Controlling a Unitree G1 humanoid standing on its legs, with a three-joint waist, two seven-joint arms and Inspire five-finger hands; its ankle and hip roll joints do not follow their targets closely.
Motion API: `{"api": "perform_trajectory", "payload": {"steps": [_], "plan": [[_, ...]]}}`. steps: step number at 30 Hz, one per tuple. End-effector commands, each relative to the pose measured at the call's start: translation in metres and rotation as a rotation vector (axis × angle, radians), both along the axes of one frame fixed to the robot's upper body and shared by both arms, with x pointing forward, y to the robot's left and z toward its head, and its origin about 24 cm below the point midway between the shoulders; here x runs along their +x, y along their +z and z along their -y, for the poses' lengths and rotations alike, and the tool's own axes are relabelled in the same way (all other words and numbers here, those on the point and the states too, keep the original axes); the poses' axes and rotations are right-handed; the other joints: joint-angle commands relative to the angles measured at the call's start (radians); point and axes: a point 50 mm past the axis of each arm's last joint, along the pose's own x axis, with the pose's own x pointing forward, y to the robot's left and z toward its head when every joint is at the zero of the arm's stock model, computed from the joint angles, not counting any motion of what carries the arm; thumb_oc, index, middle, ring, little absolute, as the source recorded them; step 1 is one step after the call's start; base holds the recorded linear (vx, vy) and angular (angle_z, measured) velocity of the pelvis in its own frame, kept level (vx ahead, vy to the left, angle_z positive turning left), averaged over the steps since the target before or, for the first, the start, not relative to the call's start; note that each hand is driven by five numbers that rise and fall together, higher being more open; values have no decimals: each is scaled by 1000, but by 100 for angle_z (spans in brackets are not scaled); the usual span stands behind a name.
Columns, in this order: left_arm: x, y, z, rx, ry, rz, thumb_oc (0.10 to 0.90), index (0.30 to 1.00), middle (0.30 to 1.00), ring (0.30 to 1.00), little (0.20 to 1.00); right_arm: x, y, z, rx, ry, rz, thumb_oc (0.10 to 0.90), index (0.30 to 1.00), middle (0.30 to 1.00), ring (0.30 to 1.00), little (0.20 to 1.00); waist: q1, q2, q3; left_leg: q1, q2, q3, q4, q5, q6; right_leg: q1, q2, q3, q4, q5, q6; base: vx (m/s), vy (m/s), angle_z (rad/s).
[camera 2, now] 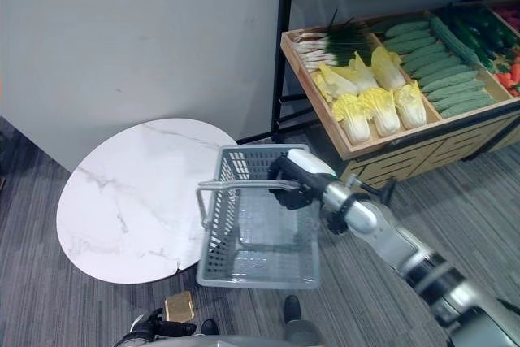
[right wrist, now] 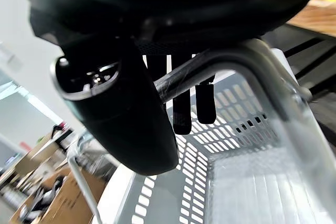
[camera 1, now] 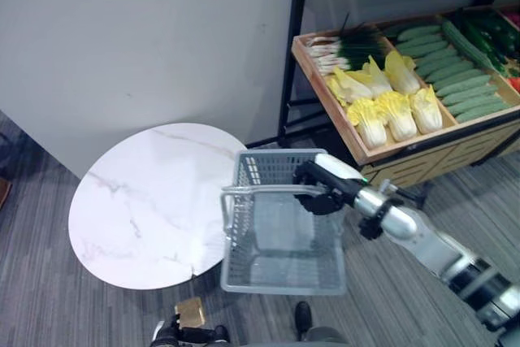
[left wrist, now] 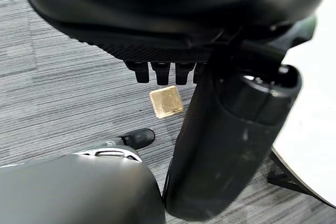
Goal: Get the vegetables into the basket
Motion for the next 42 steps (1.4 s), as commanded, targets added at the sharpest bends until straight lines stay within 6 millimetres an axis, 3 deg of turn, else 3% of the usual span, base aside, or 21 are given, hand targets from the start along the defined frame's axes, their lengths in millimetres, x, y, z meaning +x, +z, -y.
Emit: {"api": "perform_trajectory", "payload": {"steps": [1,6,7,8,10,11,12,14,16,21,32,35,37,39,42], "plan": [[2,-2,6,10,-60,-32,900,1000,1000,1000,1000,12,95,-31,235,133,477,400,300,300,300,300,8,-97,8,23,-29,3,67,-106,19,67,-81,11,-1,-26,63,-15,59,-20],[9,0,5,15,-72,-4,900,1000,1000,1000,1000,5,90,-9,253,31,493,400,300,300,300,300,-15,-107,28,-11,-48,17,121,-140,34,33,-104,27,20,-9,79,-60,104,-16],[19,3,4,26,-73,28,900,1000,1000,1000,1000,3,91,0,253,-15,512,400,300,300,300,300,-30,-109,52,-33,-61,30,126,-144,47,-18,-118,48,48,19,101,-282,196,-24],[28,6,0,39,-77,54,900,1000,1000,1000,1000,6,94,4,255,-52,550,400,300,300,300,300,-49,-117,79,-57,-76,77,113,-138,55,-92,-135,83,48,122,151,-369,215,-31],[31,8,-3,49,-94,60,900,1000,1000,1000,1000,7,96,4,274,-68,570,400,300,300,300,300,-44,-108,89,-69,-57,115,109,-129,57,-122,-137,59,65,118,147,-263,95,-137],[35,10,-8,66,-115,77,900,1000,1000,1000,1000,8,101,5,303,-89,615,400,300,300,300,300,-29,-87,92,-79,-24,171,107,-122,62,-89,-150,-59,123,38,117,-168,52,-157],[35,10,-8,66,-115,77,900,1000,1000,1000,1000,8,101,5,303,-89,616,400,300,300,300,300,-29,-87,93,-78,-24,171,107,-123,62,-88,-149,-60,125,36,117,-245,114,-111],[34,13,-19,134,-76,71,900,1000,1000,1000,1000,11,102,0,301,-76,633,400,300,300,300,300,21,-78,63,-82,-1,245,105,-119,51,-5,-166,-208,192,-59,106,-93,47,-107],[29,14,-26,172,-35,62,900,1000,1000,1000,1000,10,100,-2,321,-81,632,400,300,300,300,300,39,-99,48,-76,17,300,128,-118,34,23,-168,-283,140,-47,104,18,-148,-144],[24,11,-21,174,-40,44,900,1000,1000,1000,1000,-1,89,11,293,-141,610,400,300,300,300,300,16,-101,50,-61,46,315,153,-95,4,70,-115,-274,51,-68,78,64,-199,-40],[42,14,-3,149,-138,133,900,1000,1000,1000,1000,-20,85,58,185,-345,644,400,300,300,300,300,-42,-48,80,-49,143,333,175,10,-85,103,-25,-226,11,-124,29,11,-195,-18],[52,17,-1,151,-165,167,900,1000,1000,1000,1000,-24,84,65,170,-379,652,400,300,300,300,300,-48,-38,91,-72,182,309,233,72,-123,117,-2,-219,4,-139,11,-8,-180,-11],[55,19,-3,151,-152,187,900,1000,1000,1000,1000,-24,85,64,171,-375,659,400,300,300,300,300,-48,-36,102,-92,199,282,286,99,-117,110,12,-201,2,-131,-11,-50,-183,-1],[63,23,-1,150,-137,231,900,1000,1000,1000,1000,-22,86,63,167,-371,663,400,300,300,300,300,-33,-39,113,-130,167,139,330,101,-106,108,16,-163,1,-129,-23,-2,-87,-36],[68,25,5,135,-123,281,900,1000,1000,1000,1000,-13,85,60,176,-366,663,400,300,300,300,300,14,-49,126,-178,20,-153,212,-2,-49,103,11,-76,0,-128,-13,42,-25,-41]]}}
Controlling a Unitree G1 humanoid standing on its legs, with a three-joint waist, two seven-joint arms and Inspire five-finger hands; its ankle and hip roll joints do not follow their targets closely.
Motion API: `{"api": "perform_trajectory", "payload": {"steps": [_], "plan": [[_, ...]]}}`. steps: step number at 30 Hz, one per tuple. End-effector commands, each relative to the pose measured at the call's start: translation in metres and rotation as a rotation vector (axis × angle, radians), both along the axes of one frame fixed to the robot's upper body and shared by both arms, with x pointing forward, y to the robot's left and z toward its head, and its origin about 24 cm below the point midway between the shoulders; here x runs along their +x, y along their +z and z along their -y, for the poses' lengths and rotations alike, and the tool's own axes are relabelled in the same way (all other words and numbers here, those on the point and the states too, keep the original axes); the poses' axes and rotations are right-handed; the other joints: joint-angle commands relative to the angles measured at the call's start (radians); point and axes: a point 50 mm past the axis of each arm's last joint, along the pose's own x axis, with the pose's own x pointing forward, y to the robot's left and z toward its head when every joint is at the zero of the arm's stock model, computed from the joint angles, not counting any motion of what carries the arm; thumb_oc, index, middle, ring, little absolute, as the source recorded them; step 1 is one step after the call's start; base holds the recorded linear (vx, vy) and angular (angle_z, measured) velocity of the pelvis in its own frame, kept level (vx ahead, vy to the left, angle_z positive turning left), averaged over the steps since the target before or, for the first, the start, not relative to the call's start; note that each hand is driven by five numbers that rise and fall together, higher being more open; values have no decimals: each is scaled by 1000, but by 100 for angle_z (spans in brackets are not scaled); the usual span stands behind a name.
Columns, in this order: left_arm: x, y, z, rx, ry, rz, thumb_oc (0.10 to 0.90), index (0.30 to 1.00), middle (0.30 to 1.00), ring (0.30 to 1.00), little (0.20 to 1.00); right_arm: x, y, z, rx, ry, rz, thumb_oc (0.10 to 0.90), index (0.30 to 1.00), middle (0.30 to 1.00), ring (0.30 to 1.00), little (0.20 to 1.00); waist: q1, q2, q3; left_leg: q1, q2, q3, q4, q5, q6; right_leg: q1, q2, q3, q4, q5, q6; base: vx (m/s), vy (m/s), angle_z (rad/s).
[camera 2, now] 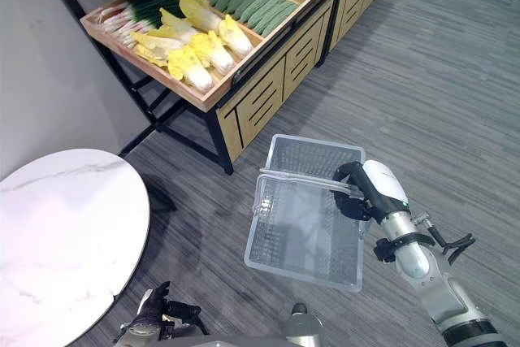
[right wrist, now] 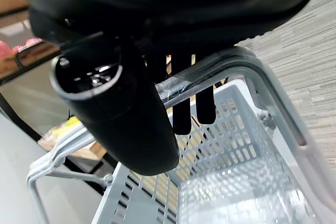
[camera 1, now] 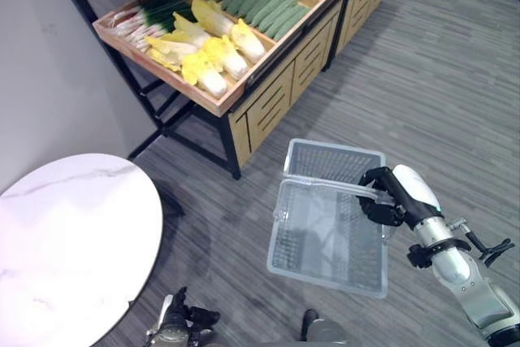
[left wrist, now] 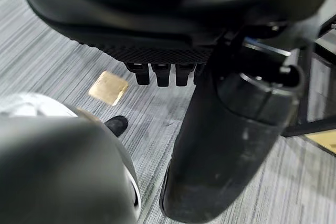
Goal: Get the vegetables into the basket
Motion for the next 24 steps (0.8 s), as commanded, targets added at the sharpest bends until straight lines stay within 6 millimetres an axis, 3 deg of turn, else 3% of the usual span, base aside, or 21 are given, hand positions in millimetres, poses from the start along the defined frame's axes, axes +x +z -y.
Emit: {"api": "perform_trajectory", "payload": {"steps": [1,3,5,8,12,17,21,24], "plan": [[22,10,-6,32,6,101,900,1000,1000,1000,1000,24,88,-13,60,61,479,400,300,300,300,300,44,-45,29,-27,-143,-166,-37,-153,39,4,58,120,-98,59,6,61,-16,-58],[22,10,-6,31,10,104,900,1000,1000,1000,1000,27,88,-15,63,69,475,400,300,300,300,300,49,-47,25,-47,-151,-210,-79,-144,37,0,59,145,-97,64,12,51,16,-88],[20,9,-5,31,-6,98,900,1000,1000,1000,1000,31,87,-17,55,81,467,400,300,300,300,300,67,-37,25,-79,-179,-282,-147,-96,29,9,74,187,-96,58,15,92,50,-69],[16,8,-5,33,-9,83,900,1000,1000,1000,1000,34,87,-21,54,97,461,400,300,300,300,300,73,-33,27,-65,-195,-296,-155,-96,29,17,82,222,-92,53,17,75,96,-39],[10,4,-3,34,-12,58,900,1000,1000,1000,1000,32,82,-21,74,93,441,400,300,300,300,300,61,-26,8,-10,-194,-255,-189,-116,50,14,72,256,-90,57,31,27,157,-44],[4,2,-3,32,-36,29,900,1000,1000,1000,1000,31,76,-20,101,69,429,400,300,300,300,300,52,-39,-5,42,-215,-179,-191,-170,97,8,27,309,-81,64,63,38,237,-28],[3,1,-8,29,-32,4,900,1000,1000,1000,1000,38,77,-20,121,42,444,400,300,300,300,300,44,-49,6,49,-233,-97,-174,-208,133,-63,-5,376,-55,103,110,-87,269,-65],[4,2,-12,34,-57,-4,900,1000,1000,1000,1000,42,79,-23,126,49,456,400,300,300,300,300,49,-54,15,45,-226,-64,-163,-216,141,-105,-4,370,-1,102,121,-111,109,-74]]}}
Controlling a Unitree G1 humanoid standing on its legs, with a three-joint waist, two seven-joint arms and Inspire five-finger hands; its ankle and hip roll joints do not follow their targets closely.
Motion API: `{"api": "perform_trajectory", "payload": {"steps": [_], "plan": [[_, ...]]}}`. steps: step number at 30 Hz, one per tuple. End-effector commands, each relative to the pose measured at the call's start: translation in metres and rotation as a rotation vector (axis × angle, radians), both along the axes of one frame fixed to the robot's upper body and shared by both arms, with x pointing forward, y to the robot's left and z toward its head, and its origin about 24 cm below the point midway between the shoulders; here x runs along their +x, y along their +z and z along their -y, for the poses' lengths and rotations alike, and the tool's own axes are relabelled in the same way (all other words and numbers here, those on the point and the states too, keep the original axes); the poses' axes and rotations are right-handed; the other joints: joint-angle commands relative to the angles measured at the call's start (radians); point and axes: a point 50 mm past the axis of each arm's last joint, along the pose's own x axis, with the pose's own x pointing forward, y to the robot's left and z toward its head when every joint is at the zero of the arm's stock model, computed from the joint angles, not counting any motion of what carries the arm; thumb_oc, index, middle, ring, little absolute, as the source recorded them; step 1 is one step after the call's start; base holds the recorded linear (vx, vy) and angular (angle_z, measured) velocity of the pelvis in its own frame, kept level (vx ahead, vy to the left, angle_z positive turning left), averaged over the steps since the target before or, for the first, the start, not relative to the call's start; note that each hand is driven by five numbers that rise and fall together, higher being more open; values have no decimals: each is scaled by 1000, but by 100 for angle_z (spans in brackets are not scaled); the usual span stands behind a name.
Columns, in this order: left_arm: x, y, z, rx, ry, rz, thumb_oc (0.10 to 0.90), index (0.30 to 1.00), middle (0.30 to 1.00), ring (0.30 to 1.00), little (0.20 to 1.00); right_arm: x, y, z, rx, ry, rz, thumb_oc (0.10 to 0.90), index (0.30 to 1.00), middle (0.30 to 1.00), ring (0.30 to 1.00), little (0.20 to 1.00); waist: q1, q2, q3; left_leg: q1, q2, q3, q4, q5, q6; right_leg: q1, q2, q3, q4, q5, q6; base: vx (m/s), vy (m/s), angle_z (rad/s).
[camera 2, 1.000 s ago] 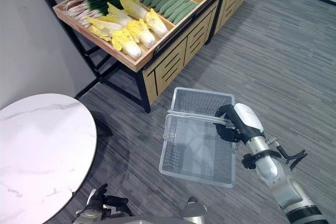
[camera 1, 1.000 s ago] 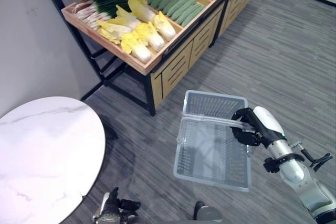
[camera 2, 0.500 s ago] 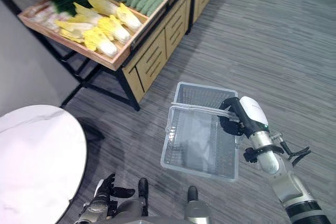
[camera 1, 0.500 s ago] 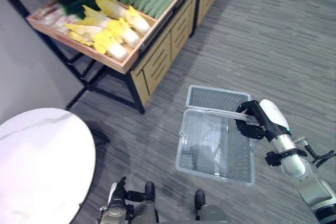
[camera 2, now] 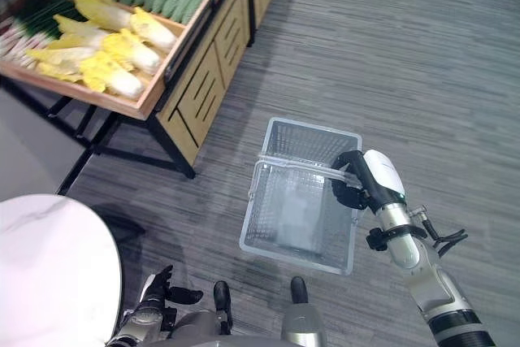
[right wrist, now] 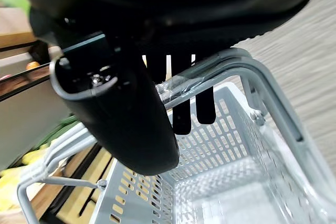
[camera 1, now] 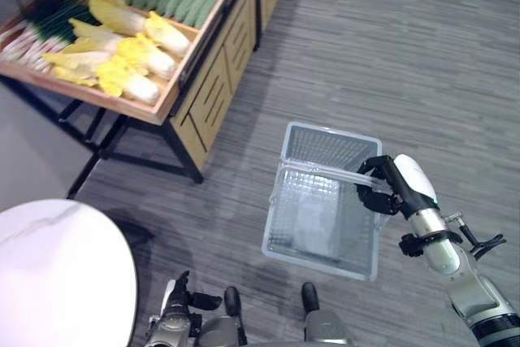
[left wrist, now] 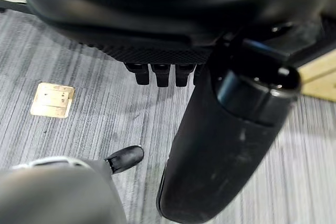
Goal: Get the vegetables into the basket
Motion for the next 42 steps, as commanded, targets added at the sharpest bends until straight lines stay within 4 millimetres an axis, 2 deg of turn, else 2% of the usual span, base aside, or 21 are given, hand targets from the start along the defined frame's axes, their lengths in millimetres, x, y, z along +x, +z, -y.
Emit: {"api": "perform_trajectory", "payload": {"steps": [1,2,3,4,5,8,12,18,22,23,24,25,27,32,33,34,38,39,42], "plan": [[-13,-2,-16,47,-38,-47,900,1000,1000,1000,1000,30,84,-17,61,78,416,400,300,300,300,300,50,-18,-49,-64,64,-20,82,-59,-8,-29,-5,-187,94,-13,17,-151,65,-118],[-14,-2,-16,48,-44,-52,900,1000,1000,1000,1000,32,83,-19,60,86,415,400,300,300,300,300,62,-11,-49,-64,77,1,77,-55,-11,-23,-28,-290,114,-25,10,-177,89,-108],[-15,-2,-18,51,-42,-55,900,1000,1000,1000,1000,32,83,-22,61,97,417,400,300,300,300,300,70,-8,-55,-61,84,24,67,-51,-14,-17,-40,-357,121,-29,2,-80,45,-92],[-15,-2,-18,52,-41,-55,900,1000,1000,1000,1000,32,83,-22,61,98,417,400,300,300,300,300,68,-8,-56,-61,84,22,65,-50,-14,-16,-41,-360,121,-29,2,-29,49,-88],[-20,-4,-18,44,-22,-71,900,1000,1000,1000,1000,32,81,-24,51,110,404,400,300,300,300,300,70,-14,-66,-41,84,53,42,-43,-17,-4,-41,-407,103,-18,1,14,26,-71],[-26,-7,-13,20,-46,-99,900,1000,1000,1000,1000,34,80,-29,47,132,390,400,300,300,300,300,78,-28,-83,-23,79,88,37,-42,-23,18,-39,-438,26,16,-1,50,-30,-47],[-26,-9,-6,28,-97,-110,900,1000,1000,1000,1000,33,77,-28,29,140,371,400,300,300,300,300,73,-29,-86,-21,94,95,69,-41,-44,58,-9,-415,-48,18,-14,73,-126,-27],[-21,-8,2,21,-117,-92,900,1000,1000,1000,1000,26,78,-19,4,124,367,400,300,300,300,300,55,-9,-80,-9,130,82,75,-11,-81,92,30,-412,-58,-10,-40,66,-176,-8],[-17,-7,3,22,-114,-78,900,1000,1000,1000,1000,24,79,-17,1,125,359,400,300,300,300,300,47,-3,-71,-29,157,77,146,-16,-105,104,47,-408,-62,-24,-56,35,-173,1],[-14,-6,4,19,-104,-64,900,1000,1000,1000,1000,24,78,-15,-8,127,341,400,300,300,300,300,46,-4,-63,-54,171,61,220,-16,-118,113,50,-404,-62,-33,-68,27,-143,7],[-13,-6,5,18,-102,-60,900,1000,1000,1000,1000,24,77,-14,-13,130,331,400,300,300,300,300,43,-2,-61,-63,175,52,237,-18,-121,118,51,-405,-62,-36,-71,52,-156,10],[-7,-4,9,6,-97,-32,900,1000,1000,1000,1000,28,74,-8,-26,110,288,400,300,300,300,300,68,-1,-54,-98,131,-91,197,-14,-119,121,50,-380,-62,-41,-70,54,-34,12],[-7,-4,9,11,-107,-35,900,1000,1000,1000,1000,31,69,0,-40,79,246,400,300,300,300,300,68,-1,-61,-111,130,-117,115,16,-115,117,45,-376,-62,-31,-60,89,49,-18],[-20,-8,7,18,-129,-83,900,1000,1000,1000,1000,34,34,30,-68,-61,112,400,300,300,300,300,74,6,-96,1,107,-72,15,0,-84,118,41,-334,-62,-21,-42,79,158,-39],[-24,-10,8,12,-126,-99,900,1000,1000,1000,1000,31,12,36,6,-123,50,400,300,300,300,300,74,6,-107,18,102,-54,0,-7,-76,113,34,-322,-62,-12,-34,27,168,-28],[-24,-10,8,12,-125,-99,900,1000,1000,1000,1000,31,12,36,6,-123,50,400,300,300,300,300,75,6,-107,18,102,-53,0,-7,-76,113,34,-321,-62,-12,-34,23,149,-27],[-26,-12,12,7,-142,-103,900,1000,1000,1000,1000,22,-20,48,32,-223,-36,400,300,300,300,300,71,6,-123,36,93,-46,0,-23,-67,113,26,-308,-62,-10,-25,11,89,-4],[-26,-12,12,7,-142,-103,900,1000,1000,1000,1000,22,-20,48,32,-223,-36,400,300,300,300,300,71,6,-123,36,93,-46,0,-23,-67,113,26,-308,-62,-10,-25,4,73,-1],[-24,-11,12,14,-129,-97,900,1000,1000,1000,1000,11,-41,52,56,-287,-91,400,300,300,300,300,67,6,-133,41,90,-43,0,-30,-64,115,23,-305,-62,-10,-22,5,43,-1]]}}
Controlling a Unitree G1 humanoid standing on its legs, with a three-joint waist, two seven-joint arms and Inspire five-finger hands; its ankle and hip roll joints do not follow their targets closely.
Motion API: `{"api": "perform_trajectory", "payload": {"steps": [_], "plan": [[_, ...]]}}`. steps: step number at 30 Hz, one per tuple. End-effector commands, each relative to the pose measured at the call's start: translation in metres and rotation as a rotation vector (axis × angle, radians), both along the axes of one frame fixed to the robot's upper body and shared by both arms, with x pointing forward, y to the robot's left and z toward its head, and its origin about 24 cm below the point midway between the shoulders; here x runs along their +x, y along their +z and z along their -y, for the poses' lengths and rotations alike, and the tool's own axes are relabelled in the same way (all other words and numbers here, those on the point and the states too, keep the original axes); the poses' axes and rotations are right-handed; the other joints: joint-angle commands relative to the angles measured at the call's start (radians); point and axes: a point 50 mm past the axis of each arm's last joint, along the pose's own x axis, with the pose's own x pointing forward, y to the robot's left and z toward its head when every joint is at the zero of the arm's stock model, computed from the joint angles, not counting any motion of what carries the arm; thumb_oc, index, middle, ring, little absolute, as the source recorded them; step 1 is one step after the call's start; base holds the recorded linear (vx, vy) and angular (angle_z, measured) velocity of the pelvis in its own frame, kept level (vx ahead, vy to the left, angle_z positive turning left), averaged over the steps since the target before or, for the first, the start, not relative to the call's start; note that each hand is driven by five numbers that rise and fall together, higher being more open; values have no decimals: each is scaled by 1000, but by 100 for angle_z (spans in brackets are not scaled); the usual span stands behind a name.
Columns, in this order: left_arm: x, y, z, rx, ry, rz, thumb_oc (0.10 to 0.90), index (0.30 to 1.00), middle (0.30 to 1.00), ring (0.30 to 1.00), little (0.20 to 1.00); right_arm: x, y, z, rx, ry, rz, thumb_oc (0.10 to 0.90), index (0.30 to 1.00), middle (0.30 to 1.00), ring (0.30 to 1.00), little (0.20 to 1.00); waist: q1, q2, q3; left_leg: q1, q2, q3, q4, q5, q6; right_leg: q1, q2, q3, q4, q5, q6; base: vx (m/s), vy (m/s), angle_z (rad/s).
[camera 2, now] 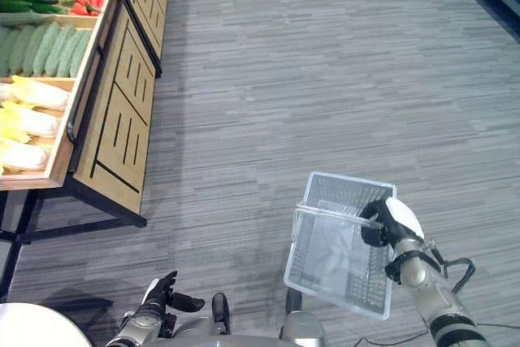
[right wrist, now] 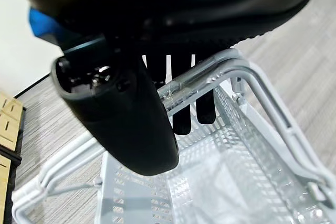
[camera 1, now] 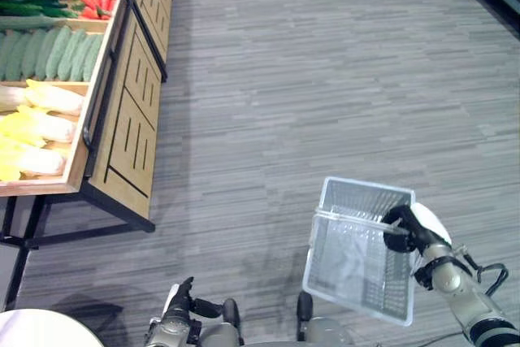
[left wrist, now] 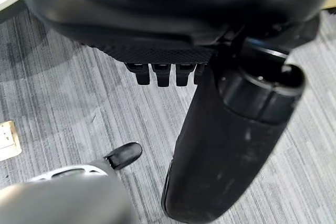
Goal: Get the vegetables into the basket
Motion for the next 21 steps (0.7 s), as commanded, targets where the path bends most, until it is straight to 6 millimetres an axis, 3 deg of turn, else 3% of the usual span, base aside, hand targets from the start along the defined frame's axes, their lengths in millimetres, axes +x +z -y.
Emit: {"api": "perform_trajectory", "payload": {"steps": [1,8,16,21], "plan": [[-13,-7,9,13,-31,-44,900,1000,1000,1000,1000,45,59,-2,21,10,365,400,300,300,300,300,20,-45,-71,6,30,19,3,-49,-27,22,-34,39,0,-40,70,0,0,0],[-9,-6,9,11,-24,-45,900,1000,1000,1000,1000,28,35,7,40,-105,324,400,300,300,300,300,1,-38,-76,11,35,25,3,-49,-30,26,-30,48,0,-44,68,7,-5,-4],[-1,-3,12,-52,-76,-4,900,1000,1000,1000,1000,22,36,11,-6,-110,333,400,300,300,300,300,-20,-15,-37,-7,65,10,3,-15,-50,12,-1,43,28,-69,39,12,-73,-1],[-10,-5,4,-20,-55,-46,900,1000,1000,1000,1000,26,48,9,-42,-64,385,400,300,300,300,300,-20,-7,-10,-45,88,-5,57,1,-73,0,17,30,38,-85,17,23,-173,8]]}}
